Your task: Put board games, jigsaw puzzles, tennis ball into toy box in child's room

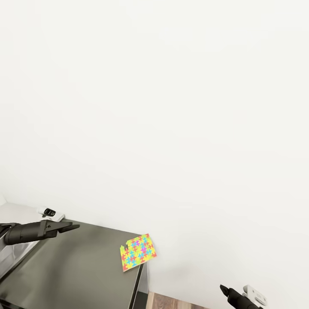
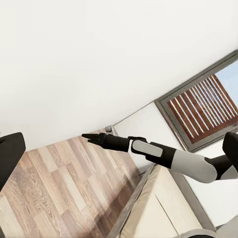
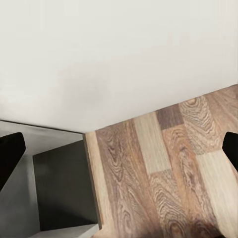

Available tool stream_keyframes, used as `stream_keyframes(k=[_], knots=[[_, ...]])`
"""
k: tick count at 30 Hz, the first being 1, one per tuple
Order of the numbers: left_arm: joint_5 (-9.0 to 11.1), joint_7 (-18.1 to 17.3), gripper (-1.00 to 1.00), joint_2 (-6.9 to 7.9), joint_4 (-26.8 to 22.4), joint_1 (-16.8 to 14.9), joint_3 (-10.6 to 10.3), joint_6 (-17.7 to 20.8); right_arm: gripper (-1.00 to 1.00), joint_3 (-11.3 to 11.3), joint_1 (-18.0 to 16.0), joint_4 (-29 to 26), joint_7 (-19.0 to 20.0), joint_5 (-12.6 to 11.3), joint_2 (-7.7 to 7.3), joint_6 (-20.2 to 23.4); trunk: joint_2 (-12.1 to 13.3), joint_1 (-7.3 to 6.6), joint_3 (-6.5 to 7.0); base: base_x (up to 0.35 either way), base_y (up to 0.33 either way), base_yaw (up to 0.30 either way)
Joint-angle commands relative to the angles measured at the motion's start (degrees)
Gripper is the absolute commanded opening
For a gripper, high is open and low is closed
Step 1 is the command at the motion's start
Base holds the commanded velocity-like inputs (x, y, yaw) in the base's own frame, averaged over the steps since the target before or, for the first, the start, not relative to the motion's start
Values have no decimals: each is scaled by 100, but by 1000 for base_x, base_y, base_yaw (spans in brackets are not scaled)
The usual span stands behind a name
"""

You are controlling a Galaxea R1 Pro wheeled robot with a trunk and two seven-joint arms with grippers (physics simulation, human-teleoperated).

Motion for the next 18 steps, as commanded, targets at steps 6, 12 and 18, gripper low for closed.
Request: stream_keyframes(k=[6, 12, 18], knots=[[32, -19, 100, 1, -5, -7, -37, 64, 100, -33, -1, -1, -3, -35, 3, 34, -5, 2, -3, 0, 0, 0], [37, -19, 100, -54, -39, -7, -44, 64, 100, -54, -1, 280, 11, -39, -25, 69, -5, 2, -3, 0, 0, 0], [17, -19, 100, -327, -51, -7, -46, 88, 100, -106, -60, 883, 813, -128, -140, 171, -5, 2, -3, 0, 0, 0]])
